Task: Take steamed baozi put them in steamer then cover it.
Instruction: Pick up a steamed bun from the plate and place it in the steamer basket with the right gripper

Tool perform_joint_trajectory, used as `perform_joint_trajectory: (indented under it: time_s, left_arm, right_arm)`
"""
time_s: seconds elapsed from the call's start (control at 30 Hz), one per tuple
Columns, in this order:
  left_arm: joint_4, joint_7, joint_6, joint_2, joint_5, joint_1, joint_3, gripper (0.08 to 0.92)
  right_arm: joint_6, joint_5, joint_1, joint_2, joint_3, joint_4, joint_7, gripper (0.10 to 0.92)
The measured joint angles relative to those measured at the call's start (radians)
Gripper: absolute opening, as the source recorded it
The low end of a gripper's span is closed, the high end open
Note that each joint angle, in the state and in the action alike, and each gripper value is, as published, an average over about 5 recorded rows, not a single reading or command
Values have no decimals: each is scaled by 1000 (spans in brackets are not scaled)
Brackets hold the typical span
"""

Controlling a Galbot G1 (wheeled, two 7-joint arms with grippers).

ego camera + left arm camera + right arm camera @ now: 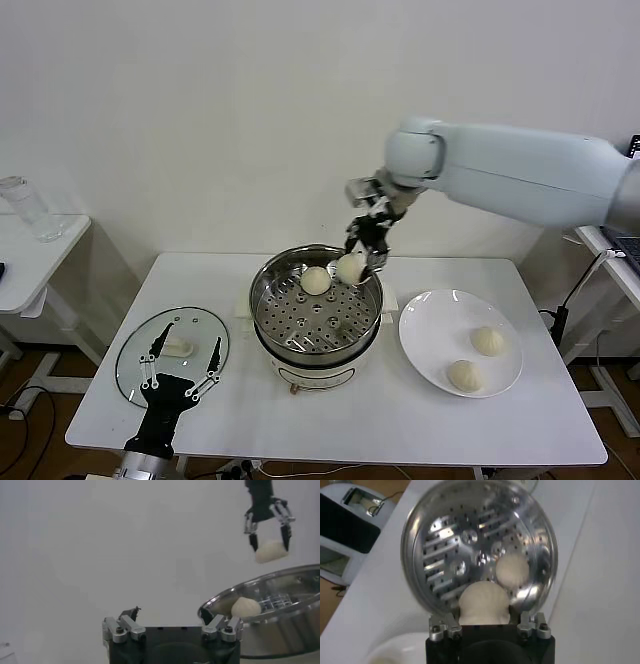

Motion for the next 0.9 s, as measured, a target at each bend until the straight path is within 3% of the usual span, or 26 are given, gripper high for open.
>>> perform_joint_trajectory:
  time_s: [0.47, 0.9]
  left_arm:
    - [14, -11, -4, -1, -4, -20, 2, 823]
    - [13, -14, -12, 2, -13, -25, -4, 823]
  right_arm:
    - [-47, 49, -73, 205, -54, -73, 130, 670]
    - [-53, 41, -139, 279, -70, -125, 187, 692]
